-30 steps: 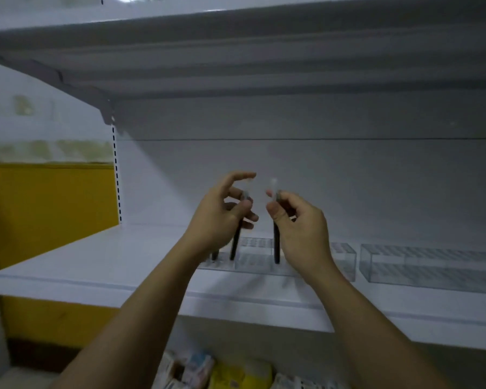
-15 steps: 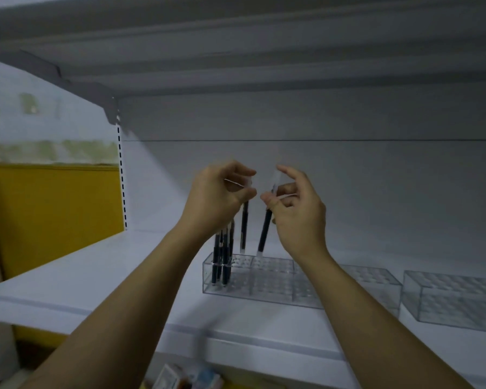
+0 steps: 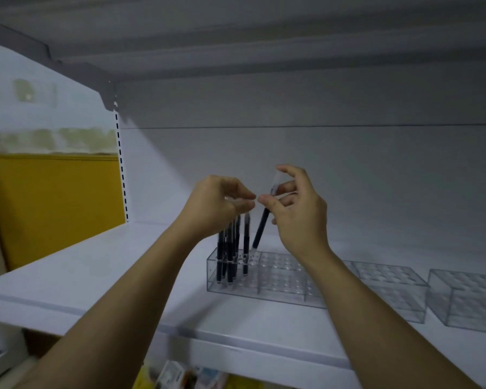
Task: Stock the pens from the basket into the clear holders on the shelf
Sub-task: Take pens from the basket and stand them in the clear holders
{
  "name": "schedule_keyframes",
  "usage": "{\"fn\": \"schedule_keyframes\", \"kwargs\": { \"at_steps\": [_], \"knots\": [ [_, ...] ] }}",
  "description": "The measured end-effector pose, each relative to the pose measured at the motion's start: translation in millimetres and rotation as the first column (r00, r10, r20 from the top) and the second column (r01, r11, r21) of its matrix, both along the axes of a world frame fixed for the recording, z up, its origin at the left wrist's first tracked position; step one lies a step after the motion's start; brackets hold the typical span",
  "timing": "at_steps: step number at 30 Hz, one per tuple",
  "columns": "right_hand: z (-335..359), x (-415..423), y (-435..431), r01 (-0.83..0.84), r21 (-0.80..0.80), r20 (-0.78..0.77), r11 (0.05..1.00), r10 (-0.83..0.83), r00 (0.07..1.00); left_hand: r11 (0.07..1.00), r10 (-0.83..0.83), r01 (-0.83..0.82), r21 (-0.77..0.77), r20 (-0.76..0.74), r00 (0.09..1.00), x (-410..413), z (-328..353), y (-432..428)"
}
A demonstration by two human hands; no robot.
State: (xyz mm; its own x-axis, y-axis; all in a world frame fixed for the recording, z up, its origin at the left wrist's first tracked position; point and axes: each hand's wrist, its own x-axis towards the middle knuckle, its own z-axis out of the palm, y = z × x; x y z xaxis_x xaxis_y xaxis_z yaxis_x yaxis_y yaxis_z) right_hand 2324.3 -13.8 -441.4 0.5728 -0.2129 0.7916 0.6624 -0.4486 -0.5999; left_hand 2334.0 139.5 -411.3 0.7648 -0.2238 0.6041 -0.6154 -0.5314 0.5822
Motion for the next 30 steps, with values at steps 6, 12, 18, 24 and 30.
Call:
{"fn": "schedule_keyframes", "kwargs": {
  "at_steps": [6,12,18,24,30],
  "knots": [
    [2,1,-1,0.030,-0.068,0.012,0.997,-0.029,0.999,1.000,0.003,-0.003,0.002,-0.048,0.999,2,-7,4],
    [2,0,-5,0.093,-0.136,0.020,0.986,-0.091,0.996,0.999,-0.024,0.025,0.039,-0.030,0.999,-2,-14,5],
    [-5,-7,-1,0.030,-0.268,-0.110,0.963,-0.062,0.992,0.998,-0.061,0.061,0.003,-0.021,0.998,-10,-19,6],
    [-26,-19,2,-0.003,-0.464,-0.257,0.886,-0.132,0.957,0.999,-0.035,0.035,-0.019,-0.018,0.999,-19,-25,7],
    [-26,-19,1,-0.056,-0.515,-0.276,0.855,-0.104,0.956,1.000,-0.018,0.018,-0.017,-0.026,0.999,-16,-26,8]
  ]
}}
